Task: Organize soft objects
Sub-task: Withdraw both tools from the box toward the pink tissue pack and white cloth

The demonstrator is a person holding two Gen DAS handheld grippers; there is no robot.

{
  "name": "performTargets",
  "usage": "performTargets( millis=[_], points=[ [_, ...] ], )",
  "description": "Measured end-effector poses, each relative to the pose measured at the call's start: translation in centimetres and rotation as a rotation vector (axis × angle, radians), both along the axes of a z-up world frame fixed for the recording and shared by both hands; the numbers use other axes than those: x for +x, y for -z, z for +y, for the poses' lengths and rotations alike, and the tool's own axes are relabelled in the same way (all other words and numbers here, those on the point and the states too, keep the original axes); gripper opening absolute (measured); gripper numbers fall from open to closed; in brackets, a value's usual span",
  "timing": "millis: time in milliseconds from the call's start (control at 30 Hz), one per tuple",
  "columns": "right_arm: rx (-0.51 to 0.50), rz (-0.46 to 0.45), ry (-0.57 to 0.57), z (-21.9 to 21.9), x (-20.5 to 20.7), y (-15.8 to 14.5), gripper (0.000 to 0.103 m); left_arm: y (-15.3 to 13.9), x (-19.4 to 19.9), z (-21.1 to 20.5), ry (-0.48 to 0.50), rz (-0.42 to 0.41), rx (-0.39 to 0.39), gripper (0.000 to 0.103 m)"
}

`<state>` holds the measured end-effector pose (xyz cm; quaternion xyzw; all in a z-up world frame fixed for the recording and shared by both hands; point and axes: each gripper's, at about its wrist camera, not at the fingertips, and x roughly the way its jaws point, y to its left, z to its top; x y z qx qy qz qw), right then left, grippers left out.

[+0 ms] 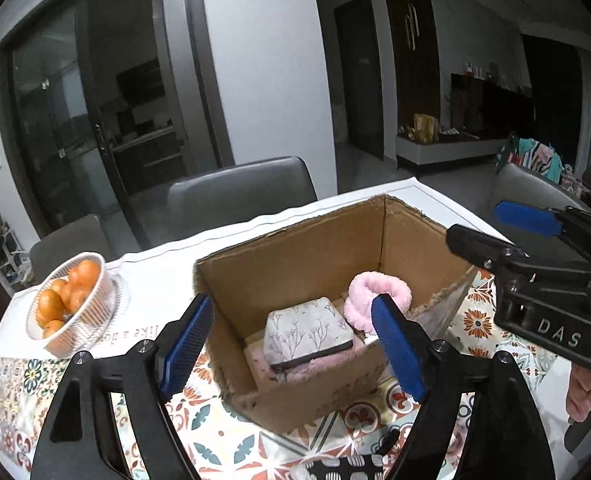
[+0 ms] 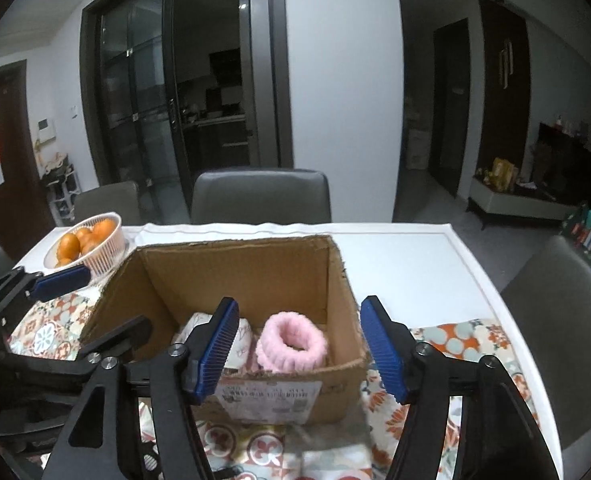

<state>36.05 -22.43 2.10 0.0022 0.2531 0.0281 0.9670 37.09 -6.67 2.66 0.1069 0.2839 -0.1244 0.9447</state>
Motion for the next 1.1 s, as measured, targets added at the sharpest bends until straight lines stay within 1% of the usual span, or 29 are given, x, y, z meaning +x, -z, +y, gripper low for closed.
performTargets(
  millis=[67,133,200,467,567,767,1100],
  points=[
    [-0.011,-0.018,0.022,0.0,-1.1,-0.5,0.067,-0.5,-1.1,0.6,-0.004,-0.012,-0.008,0.082],
    [-0.004,-0.035,0.032,0.2,-2.5,-1.1,0.069,-0.9,-2.3,1.1,-0.007,-0.025,-0.019,0.083],
    [0.002,-0.046,0.046,0.3,-3.8,-1.3,0.070,-1.4,-3.7,1.5,-0.003,-0.038,-0.026,0.083],
    [0.007,-0.088,0.044,2.0,-9.1,-2.3,0.071,-2.7,-8.6,3.5,-0.014,-0.094,-0.032,0.085],
    [0.016,-0.094,0.043,2.7,-10.8,-2.5,0.072,-3.1,-10.4,4.2,-0.019,-0.101,-0.031,0.086],
    [0.025,-0.094,0.023,4.3,-14.0,-2.4,0.072,-3.2,-13.9,5.6,-0.036,-0.130,-0.009,0.088],
    [0.029,-0.065,-0.012,6.9,-18.4,-0.9,0.072,-1.9,-19.4,8.5,-0.054,-0.123,0.003,0.088]
  ],
)
